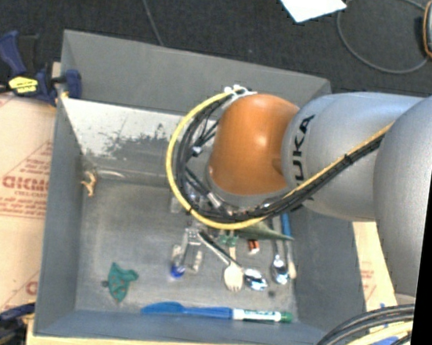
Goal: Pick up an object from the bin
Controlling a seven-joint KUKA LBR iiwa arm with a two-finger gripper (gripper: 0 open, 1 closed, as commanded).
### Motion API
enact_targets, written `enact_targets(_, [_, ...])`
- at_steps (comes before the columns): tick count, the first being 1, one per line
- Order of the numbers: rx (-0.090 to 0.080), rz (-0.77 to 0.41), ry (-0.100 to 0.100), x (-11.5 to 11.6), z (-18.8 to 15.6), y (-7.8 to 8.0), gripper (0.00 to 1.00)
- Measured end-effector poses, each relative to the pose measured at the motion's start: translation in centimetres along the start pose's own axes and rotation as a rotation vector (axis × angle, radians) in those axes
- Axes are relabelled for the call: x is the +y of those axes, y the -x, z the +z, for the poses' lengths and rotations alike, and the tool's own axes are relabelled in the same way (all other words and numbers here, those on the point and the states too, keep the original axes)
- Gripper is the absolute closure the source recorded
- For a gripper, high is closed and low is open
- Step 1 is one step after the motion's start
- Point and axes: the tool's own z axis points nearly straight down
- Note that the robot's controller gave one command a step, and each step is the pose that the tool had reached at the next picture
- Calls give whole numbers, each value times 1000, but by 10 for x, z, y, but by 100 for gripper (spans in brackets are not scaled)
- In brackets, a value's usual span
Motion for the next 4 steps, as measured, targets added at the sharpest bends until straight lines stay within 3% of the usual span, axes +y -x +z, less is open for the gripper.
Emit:
enact_targets(1, [-8,5,1,-1,-5,2,0])
enact_targets(2, [-8,88,1,-79,80,16,0])
enact_targets(3, [-27,-234,2,-110,34,24,0])
enact_targets(4, [-10,61,2,-80,78,16,0])
